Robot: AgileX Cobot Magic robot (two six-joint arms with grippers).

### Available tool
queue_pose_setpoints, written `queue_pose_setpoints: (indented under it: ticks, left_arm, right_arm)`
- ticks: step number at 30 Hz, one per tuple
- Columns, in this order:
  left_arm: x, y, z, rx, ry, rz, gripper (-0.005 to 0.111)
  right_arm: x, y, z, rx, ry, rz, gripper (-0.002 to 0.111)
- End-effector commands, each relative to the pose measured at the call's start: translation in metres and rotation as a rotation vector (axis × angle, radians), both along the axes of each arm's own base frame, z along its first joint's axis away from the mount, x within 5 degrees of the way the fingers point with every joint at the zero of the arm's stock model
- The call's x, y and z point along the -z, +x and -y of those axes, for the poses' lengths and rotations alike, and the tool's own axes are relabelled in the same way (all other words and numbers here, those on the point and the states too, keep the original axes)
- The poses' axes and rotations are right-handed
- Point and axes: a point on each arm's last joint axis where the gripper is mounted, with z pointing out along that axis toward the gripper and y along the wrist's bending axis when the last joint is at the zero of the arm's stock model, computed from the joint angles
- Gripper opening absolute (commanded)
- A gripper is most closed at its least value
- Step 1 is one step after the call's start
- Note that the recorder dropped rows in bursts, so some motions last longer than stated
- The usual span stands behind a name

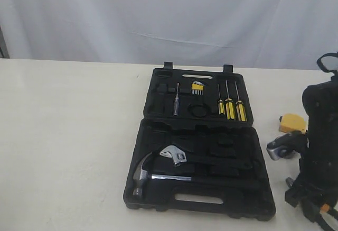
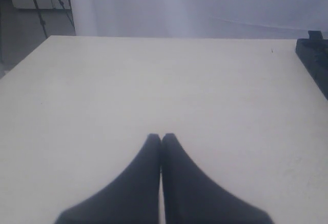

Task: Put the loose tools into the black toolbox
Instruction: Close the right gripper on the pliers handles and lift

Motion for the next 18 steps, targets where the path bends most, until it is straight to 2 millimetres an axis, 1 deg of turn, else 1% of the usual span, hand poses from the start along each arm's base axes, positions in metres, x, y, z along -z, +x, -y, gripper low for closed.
queue_pose_setpoints:
  ticks: [1,3,5,6,9,12,13,14,15,16,17,18]
  left_arm:
    - [-0.001,0.000,0.000,0.004,-0.002,0.009,0.000]
    - [-0.001,0.000,0.000,0.004,-0.002,0.009,0.000]
    - [-0.001,0.000,0.000,0.004,-0.002,0.009,0.000]
    - [-0.001,0.000,0.000,0.004,-0.002,0.009,0.000]
    - [-0.001,0.000,0.000,0.004,-0.002,0.009,0.000]
    - [-0.001,0.000,0.000,0.004,-0.002,0.009,0.000]
    - [-0.001,0.000,0.000,0.004,-0.002,0.009,0.000]
    - [-0.001,0.000,0.000,0.004,-0.002,0.009,0.000]
    - [-0.001,0.000,0.000,0.004,-0.002,0.009,0.000]
    - [-0.001,0.000,0.000,0.004,-0.002,0.009,0.000]
    - [-0.001,0.000,0.000,0.004,-0.002,0.009,0.000]
    - [-0.001,0.000,0.000,0.004,-0.002,0.009,0.000]
  right_arm:
    - [-0.041,0.015,0.000,-0.001,0.001,0.202,-0.001]
    - [-0.066,0.019,-0.004,-0.016,0.037,0.302,-0.001]
    - [-0.086,0.023,-0.008,-0.037,0.067,0.384,-0.001]
    - [-0.092,0.025,-0.008,-0.037,0.071,0.407,-0.001]
    - [-0.097,0.025,-0.008,-0.046,0.068,0.418,-0.001]
    - [-0.088,0.023,-0.005,-0.062,0.049,0.389,0.000]
    - [-0.084,0.022,-0.005,-0.064,0.042,0.379,0.003]
    - [-0.078,0.022,-0.004,-0.060,0.042,0.372,0.008]
    - [-0.073,0.022,-0.004,-0.060,0.044,0.369,0.016]
    - [-0.061,0.022,-0.005,-0.058,0.049,0.358,0.039]
    - [-0.053,0.022,-0.005,-0.056,0.055,0.342,0.053]
    - [-0.041,0.023,-0.005,-0.057,0.056,0.345,0.068]
